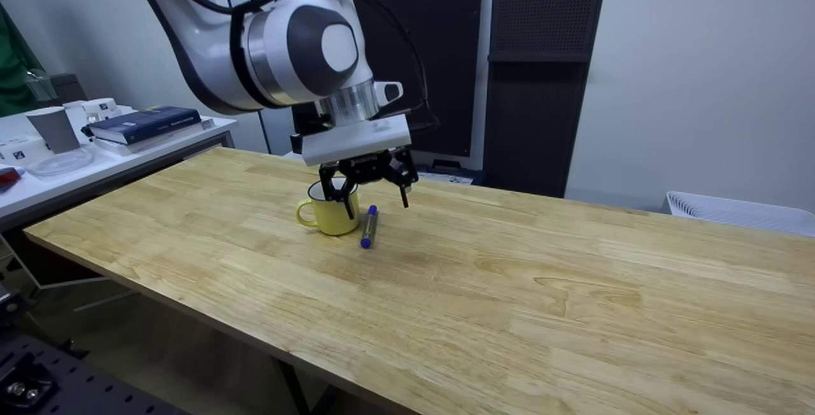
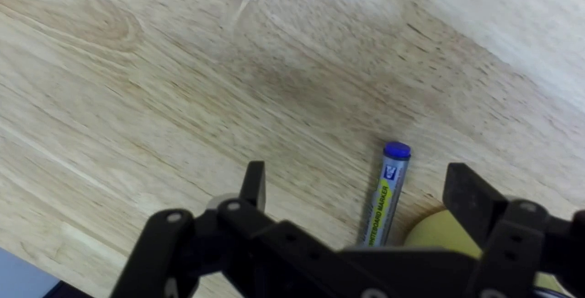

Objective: Put the marker into the cup.

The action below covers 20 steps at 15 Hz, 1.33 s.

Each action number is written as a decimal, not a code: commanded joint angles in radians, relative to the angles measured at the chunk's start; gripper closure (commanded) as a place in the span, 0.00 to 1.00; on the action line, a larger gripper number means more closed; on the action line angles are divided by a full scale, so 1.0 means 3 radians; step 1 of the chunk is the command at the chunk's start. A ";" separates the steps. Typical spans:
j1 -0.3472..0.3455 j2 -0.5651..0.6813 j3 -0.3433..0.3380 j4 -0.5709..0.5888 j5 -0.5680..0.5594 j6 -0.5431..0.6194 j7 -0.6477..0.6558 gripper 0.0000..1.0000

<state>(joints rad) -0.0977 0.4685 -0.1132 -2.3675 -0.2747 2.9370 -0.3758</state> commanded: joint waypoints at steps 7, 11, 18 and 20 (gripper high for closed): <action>-0.0083 0.0546 0.0287 0.0458 0.0051 0.0060 0.0017 0.00; -0.0079 0.0620 0.0286 0.0524 0.0053 0.0074 0.0032 0.00; -0.0086 0.0923 0.0208 0.0642 0.0040 0.0429 0.0062 0.00; -0.0106 0.0979 0.0226 0.0654 0.0051 0.0490 0.0066 0.25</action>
<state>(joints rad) -0.1204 0.7218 -0.0487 -2.2057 -0.2553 3.0558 -0.3773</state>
